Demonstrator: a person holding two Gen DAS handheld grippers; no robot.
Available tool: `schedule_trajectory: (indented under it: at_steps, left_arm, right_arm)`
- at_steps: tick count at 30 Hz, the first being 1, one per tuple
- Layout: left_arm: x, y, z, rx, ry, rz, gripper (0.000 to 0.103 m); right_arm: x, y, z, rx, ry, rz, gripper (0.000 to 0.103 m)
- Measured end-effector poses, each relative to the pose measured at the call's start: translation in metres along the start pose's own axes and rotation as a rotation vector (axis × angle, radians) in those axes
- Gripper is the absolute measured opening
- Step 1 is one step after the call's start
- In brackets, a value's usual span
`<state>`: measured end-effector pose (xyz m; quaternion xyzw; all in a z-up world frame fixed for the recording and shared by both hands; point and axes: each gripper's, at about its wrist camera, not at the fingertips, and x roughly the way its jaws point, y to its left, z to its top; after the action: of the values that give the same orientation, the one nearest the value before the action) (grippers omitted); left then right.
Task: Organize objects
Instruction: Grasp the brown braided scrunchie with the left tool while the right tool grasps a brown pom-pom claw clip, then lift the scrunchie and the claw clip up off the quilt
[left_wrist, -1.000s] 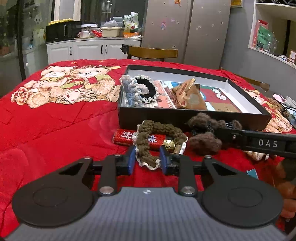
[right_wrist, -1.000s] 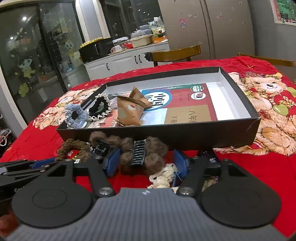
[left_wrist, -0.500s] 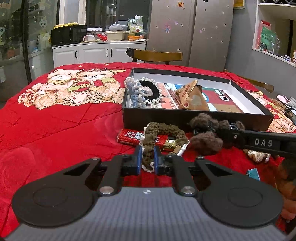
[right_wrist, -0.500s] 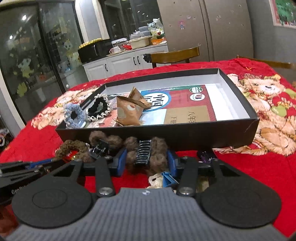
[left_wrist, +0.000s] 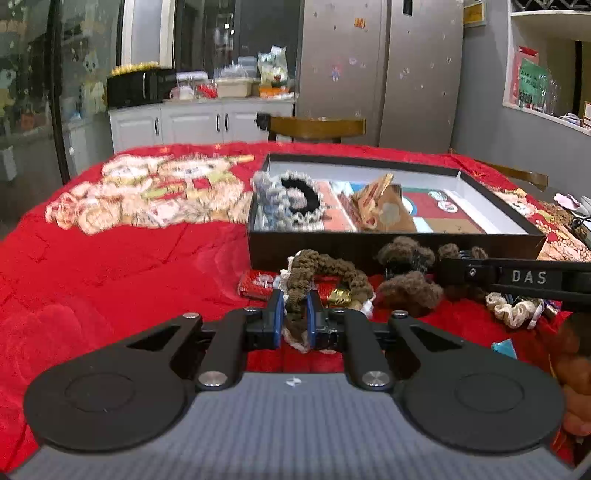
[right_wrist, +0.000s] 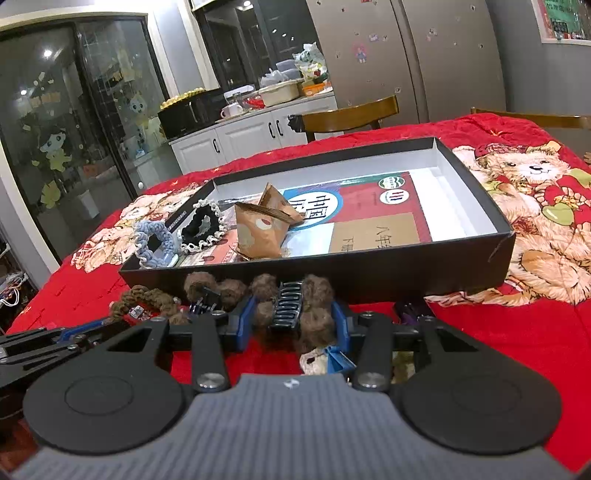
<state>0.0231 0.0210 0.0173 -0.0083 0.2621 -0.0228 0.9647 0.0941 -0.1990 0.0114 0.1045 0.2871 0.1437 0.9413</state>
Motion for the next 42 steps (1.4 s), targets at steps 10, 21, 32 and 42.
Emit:
schedule_trajectory:
  at_steps: [10, 21, 32, 42]
  left_arm:
    - [-0.017, -0.007, -0.002, 0.041, -0.088, 0.002, 0.014]
    - [-0.025, -0.008, -0.002, 0.050, -0.118, 0.008, 0.013]
    - [-0.034, -0.005, 0.002, 0.042, -0.152, 0.016, 0.013]
    - [-0.044, -0.005, 0.003, 0.044, -0.202, 0.012, 0.013]
  right_arm:
    - [-0.005, -0.001, 0.001, 0.010, -0.025, 0.009, 0.047]
    - [-0.011, -0.001, 0.003, 0.022, -0.049, 0.031, 0.046]
    - [-0.014, -0.001, 0.003, 0.028, -0.064, 0.041, 0.046]
    - [-0.022, -0.001, 0.007, 0.048, -0.097, 0.068, 0.046]
